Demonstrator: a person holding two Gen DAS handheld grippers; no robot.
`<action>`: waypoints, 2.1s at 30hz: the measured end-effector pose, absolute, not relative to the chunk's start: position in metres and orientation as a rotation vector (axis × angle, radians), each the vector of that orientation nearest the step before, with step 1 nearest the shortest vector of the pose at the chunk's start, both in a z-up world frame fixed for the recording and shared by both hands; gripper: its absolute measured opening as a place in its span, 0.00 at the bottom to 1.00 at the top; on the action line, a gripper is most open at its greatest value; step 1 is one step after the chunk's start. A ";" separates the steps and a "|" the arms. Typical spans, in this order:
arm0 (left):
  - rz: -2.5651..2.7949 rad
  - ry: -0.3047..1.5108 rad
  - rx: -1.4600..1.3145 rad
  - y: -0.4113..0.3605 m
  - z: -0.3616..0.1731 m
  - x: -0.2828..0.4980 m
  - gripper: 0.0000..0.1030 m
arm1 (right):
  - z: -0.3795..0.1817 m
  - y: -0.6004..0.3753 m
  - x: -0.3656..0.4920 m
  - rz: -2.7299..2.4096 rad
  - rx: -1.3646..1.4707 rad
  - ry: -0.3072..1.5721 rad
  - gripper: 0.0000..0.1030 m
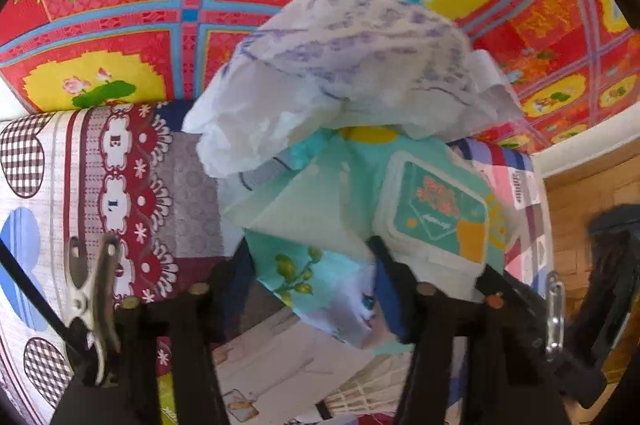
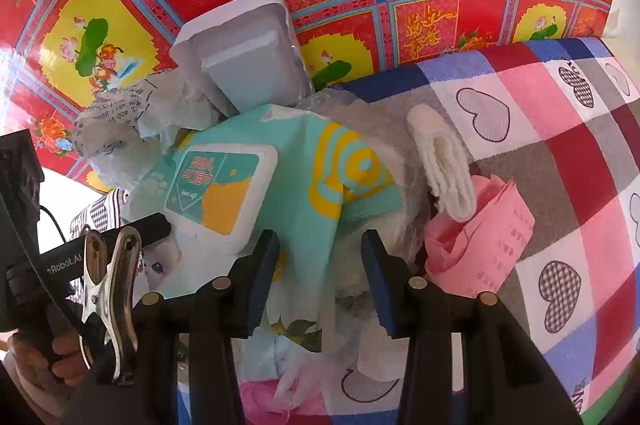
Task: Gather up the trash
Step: 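Lift the teal wipes pack off the pile with the right tool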
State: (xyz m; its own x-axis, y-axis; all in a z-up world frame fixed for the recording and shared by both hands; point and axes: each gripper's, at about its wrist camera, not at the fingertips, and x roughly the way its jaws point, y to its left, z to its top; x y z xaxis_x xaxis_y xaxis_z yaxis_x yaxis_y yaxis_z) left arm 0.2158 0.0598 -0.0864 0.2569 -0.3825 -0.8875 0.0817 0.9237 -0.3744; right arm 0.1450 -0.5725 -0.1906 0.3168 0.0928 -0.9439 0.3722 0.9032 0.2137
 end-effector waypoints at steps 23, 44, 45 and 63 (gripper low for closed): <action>-0.433 1.160 -0.207 0.064 -0.029 0.157 0.51 | -0.136 -0.569 0.103 -0.154 0.468 1.113 0.22; -0.513 1.130 -0.151 0.015 0.006 0.092 0.51 | -0.094 -0.598 0.022 -0.213 0.471 1.001 0.22; -0.519 1.128 -0.147 0.010 0.008 0.088 0.51 | -0.090 -0.602 0.015 -0.220 0.475 0.990 0.22; -0.590 1.091 -0.086 -0.091 0.037 0.026 0.51 | -0.054 -0.670 -0.076 -0.280 0.503 0.905 0.22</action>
